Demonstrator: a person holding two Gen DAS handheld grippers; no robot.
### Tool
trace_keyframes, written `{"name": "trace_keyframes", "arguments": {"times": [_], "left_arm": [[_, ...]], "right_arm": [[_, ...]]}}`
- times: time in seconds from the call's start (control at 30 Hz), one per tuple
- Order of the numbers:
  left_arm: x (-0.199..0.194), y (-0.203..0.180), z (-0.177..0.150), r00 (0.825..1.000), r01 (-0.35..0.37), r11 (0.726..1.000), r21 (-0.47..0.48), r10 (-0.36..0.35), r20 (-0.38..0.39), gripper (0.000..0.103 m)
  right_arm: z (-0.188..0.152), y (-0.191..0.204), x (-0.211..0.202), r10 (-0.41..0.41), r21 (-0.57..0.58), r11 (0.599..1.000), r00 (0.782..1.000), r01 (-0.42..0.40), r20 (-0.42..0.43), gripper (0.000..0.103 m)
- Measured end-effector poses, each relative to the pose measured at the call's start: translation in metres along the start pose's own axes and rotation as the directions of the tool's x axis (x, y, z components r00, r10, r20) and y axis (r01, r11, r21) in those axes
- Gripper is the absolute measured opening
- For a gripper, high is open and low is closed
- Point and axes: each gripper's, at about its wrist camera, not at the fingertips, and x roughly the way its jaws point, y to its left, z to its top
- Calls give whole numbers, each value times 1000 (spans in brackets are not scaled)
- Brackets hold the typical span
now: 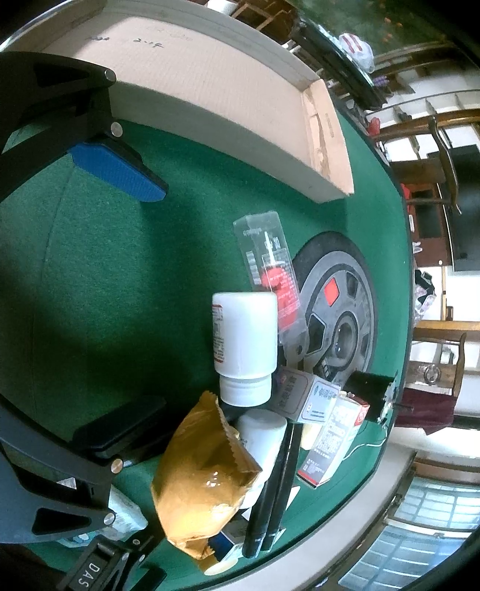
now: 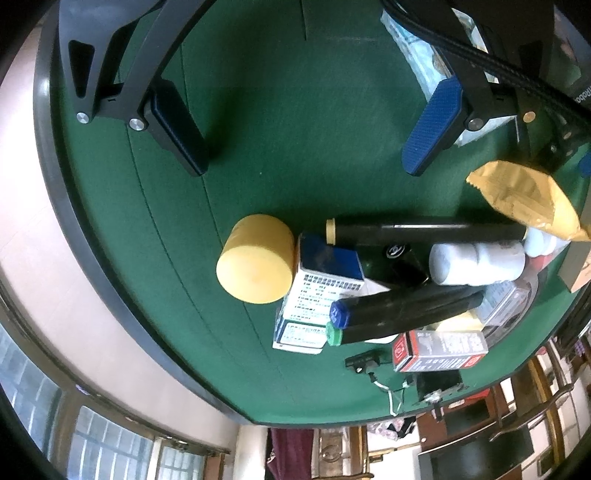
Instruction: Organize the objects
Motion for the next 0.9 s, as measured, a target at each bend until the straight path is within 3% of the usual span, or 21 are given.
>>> {"name": "trace_keyframes", "arguments": {"times": [0.13, 0.2, 0.3, 0.37, 0.4, 0.43, 0.47, 0.5, 0.6, 0.67, 0.8, 0.9], "left_arm": [[-24, 19, -6, 993, 110, 988, -105, -105, 54, 101], [-44, 22, -12, 985, 155, 983, -95, -146, 97, 101], [-80, 24, -20, 968, 155, 988, -26, -147, 203, 101], [-105, 27, -24, 951, 153, 988, 18, -152, 269, 101], [-120, 29, -26, 938, 151, 988, 42, -157, 310, 101], [-133, 32, -28, 925, 144, 987, 64, -157, 345, 102], [-147, 36, -30, 911, 124, 988, 88, -149, 385, 102], [-160, 39, -34, 897, 90, 990, 107, -127, 424, 102], [-189, 56, -40, 854, -3, 991, 135, -68, 516, 102], [-198, 68, -44, 847, -36, 989, 141, -45, 530, 102], [-203, 84, -52, 850, -62, 988, 142, -23, 526, 102], [-202, 89, -58, 841, -99, 983, 154, 0, 541, 102]], "right_arm": [[-7, -2, -9, 7, -34, 999, 1000, -8, -19, 103], [-14, -5, -23, 11, -45, 999, 999, -9, 37, 103], [-22, -5, -57, 1, -74, 997, 986, 11, 165, 103], [-24, -3, -93, -2, -89, 996, 952, 30, 305, 103], [-26, -1, -114, 18, -102, 995, 920, 24, 392, 103], [-29, 0, -137, 61, -121, 993, 875, -3, 480, 103], [-29, 2, -149, 111, -142, 989, 847, -42, 519, 103], [-26, 5, -158, 195, -185, 976, 833, -113, 518, 103], [-9, 26, -150, 349, -293, 922, 867, -252, 355, 103], [-7, 46, -134, 412, -355, 882, 872, -309, 264, 103], [-11, 81, -103, 407, -417, 853, 900, -313, 155, 103], [-14, 105, -89, 344, -492, 840, 926, -230, 156, 103]]}}
